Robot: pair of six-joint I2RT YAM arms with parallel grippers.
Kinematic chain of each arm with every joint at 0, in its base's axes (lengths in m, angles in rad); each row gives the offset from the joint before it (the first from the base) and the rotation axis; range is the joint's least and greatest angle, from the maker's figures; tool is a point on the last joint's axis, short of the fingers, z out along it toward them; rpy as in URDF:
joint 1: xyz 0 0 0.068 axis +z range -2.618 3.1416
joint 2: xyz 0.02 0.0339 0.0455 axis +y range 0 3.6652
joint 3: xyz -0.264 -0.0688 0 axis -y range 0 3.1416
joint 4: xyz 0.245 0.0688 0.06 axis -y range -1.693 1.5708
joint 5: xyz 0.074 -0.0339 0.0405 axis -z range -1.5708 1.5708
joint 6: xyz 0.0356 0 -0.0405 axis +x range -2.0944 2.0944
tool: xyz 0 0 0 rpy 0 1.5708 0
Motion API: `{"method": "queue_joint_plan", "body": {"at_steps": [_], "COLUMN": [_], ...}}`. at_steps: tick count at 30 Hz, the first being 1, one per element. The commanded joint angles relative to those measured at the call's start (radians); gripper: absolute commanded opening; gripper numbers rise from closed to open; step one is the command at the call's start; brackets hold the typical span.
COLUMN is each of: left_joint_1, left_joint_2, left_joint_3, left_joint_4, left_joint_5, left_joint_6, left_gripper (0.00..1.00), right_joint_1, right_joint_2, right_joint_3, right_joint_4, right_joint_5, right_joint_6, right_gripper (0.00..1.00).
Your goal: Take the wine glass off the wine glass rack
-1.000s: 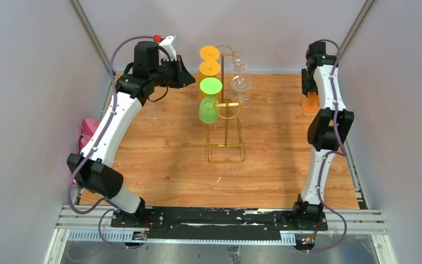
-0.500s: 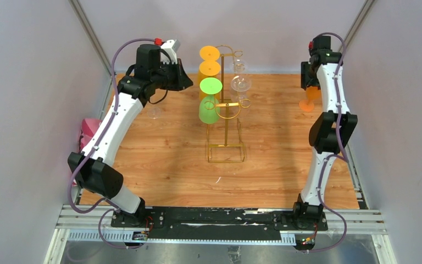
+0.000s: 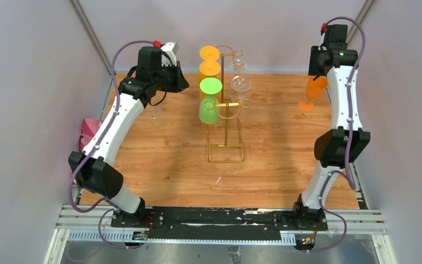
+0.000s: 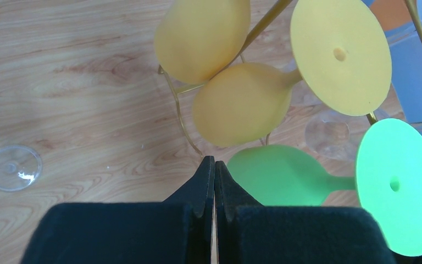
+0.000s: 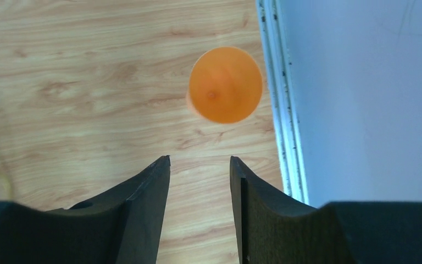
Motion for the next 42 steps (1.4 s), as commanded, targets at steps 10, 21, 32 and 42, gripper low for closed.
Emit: {"method": "queue_joint_plan", "body": {"at_steps": [10, 21, 32, 42], "left_joint_1": [-0.01, -0.029, -0.037, -0.037], "left_joint_2": [-0.115, -0.16, -0.179, -0.187], "left_joint_3": [-0.024, -0.055, -0.06, -0.072], "left_joint_4": [-0.001, -0.002, -0.006, -0.006], "left_joint_5": [-0.139, -0.127, -0.125, -0.127], "left_joint_6": [0.02, -0.001, 0.008, 0.015], "left_gripper": [0.0, 0.0, 0.0, 0.0], "right_joint_1": [0.014, 0.022, 0.107, 0.188], "right_joint_2": [-0.534, -0.541, -0.484, -0.482], "right_joint_3": [-0.572, -0.807, -0.852, -0.878], "right_joint_4": [0.723, 1.241, 1.151, 1.026], "right_joint_5": [-0.903, -1.203, -1.234, -1.196], "right_joint_6": [0.399, 0.967, 1.044, 0.943], "right_gripper": [0.45, 0.21, 0.18, 0.31]}}
